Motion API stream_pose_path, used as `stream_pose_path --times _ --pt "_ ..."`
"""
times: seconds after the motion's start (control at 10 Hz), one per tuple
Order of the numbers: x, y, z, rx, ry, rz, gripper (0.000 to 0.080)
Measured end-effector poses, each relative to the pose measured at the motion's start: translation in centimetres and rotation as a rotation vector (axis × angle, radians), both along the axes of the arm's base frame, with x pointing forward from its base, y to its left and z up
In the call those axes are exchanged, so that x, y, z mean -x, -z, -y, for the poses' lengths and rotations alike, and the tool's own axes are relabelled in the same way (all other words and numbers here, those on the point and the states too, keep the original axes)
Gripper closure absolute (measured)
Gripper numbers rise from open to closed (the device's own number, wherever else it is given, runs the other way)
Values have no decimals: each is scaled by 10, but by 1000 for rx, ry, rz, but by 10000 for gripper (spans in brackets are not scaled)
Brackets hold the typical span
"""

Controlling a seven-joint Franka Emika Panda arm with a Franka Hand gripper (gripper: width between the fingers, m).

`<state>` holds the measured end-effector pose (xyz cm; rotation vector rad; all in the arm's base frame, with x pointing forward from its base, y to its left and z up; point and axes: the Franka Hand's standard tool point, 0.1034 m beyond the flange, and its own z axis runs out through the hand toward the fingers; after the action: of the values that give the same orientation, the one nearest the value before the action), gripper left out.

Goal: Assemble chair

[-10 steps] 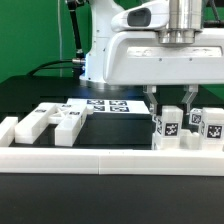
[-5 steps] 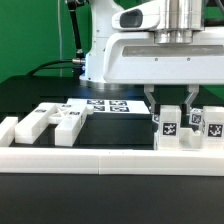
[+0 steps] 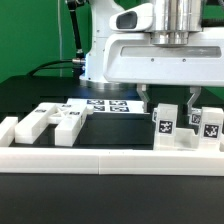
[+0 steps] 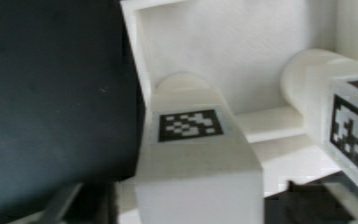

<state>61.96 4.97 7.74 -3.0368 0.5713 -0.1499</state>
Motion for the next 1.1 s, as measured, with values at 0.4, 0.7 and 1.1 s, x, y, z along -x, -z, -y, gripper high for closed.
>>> stream_pose_path --times 0.4,0.7,1.1 --pt "4 -12 -8 -8 -9 11 153" --pt "18 -19 -10 -13 -12 8 150" --pt "19 -17 -10 -13 -11 4 150"
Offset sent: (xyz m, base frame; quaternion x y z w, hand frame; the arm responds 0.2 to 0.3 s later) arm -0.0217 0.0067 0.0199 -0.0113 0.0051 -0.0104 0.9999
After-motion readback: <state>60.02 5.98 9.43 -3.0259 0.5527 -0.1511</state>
